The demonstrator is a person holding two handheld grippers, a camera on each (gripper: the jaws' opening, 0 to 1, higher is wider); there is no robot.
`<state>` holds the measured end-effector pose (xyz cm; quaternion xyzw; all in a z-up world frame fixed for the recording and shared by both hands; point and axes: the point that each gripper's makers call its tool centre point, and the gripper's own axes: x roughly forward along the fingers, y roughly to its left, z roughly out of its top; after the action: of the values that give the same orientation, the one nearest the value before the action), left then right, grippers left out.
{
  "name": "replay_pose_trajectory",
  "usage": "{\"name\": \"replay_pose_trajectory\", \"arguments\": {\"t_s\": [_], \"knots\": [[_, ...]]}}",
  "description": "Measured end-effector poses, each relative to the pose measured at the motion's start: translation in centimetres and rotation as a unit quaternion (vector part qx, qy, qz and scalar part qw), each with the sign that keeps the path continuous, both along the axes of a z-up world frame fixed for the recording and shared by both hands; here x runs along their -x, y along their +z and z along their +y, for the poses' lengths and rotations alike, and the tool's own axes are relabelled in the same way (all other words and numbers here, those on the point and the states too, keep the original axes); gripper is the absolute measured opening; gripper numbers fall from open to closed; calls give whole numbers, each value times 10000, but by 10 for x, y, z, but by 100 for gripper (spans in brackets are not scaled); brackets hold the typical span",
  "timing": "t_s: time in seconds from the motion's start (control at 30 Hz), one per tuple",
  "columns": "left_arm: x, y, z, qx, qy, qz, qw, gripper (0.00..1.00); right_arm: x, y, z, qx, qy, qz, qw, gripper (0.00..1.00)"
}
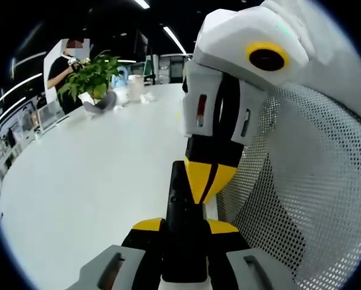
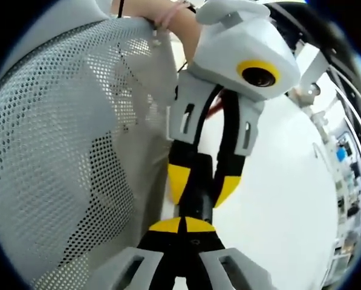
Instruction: Press the specified remote control buttons in sequence, fully releasing each button before pressing the next.
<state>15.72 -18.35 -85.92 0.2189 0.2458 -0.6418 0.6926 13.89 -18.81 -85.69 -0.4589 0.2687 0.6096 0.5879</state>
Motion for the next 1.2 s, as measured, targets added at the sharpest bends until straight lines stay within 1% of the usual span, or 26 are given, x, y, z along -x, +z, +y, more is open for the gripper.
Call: {"name": "replay_pose_trajectory", "arguments": {"t_s": [0.13,0.23,0.3,0.43,0.47,0.5,0.57,0.73,0.83,0.97,1.1,1.2], "knots": [[0,0,0,1,7,5,10000,26,-1,1,0,-95,-107,152,9998,0],[0,0,0,-1,10,3,10000,26,-1,1,1,-224,-372,349,9984,0],[0,1,0,-6,7,-1,10000,26,-1,2,2,-360,-620,527,9960,0],[0,0,0,-10,6,-5,10000,26,-2,3,1,-413,-653,533,9956,0],[0,0,0,-10,6,-5,10000,26,-4,4,0,-399,-679,476,9958,0],[0,0,0,-10,4,-7,10000,26,-6,8,1,-448,-708,450,9955,0],[0,0,0,-13,2,-8,10000,26,-9,13,3,-564,-853,524,9934,0],[0,0,0,-15,-3,-10,10000,26,-18,11,-1,-475,-953,514,9930,0],[0,0,0,-13,-2,-10,10000,26,-17,10,0,-484,-986,627,9920,0],[0,0,0,-12,-1,-10,10000,26,-13,5,0,-369,-877,645,9934,0],[1,0,0,-12,-4,-10,10000,26,-15,6,0,-309,-779,633,9945,0],[1,0,0,-12,-8,-12,10000,26,-17,5,1,-214,-758,720,9943,0]]}}
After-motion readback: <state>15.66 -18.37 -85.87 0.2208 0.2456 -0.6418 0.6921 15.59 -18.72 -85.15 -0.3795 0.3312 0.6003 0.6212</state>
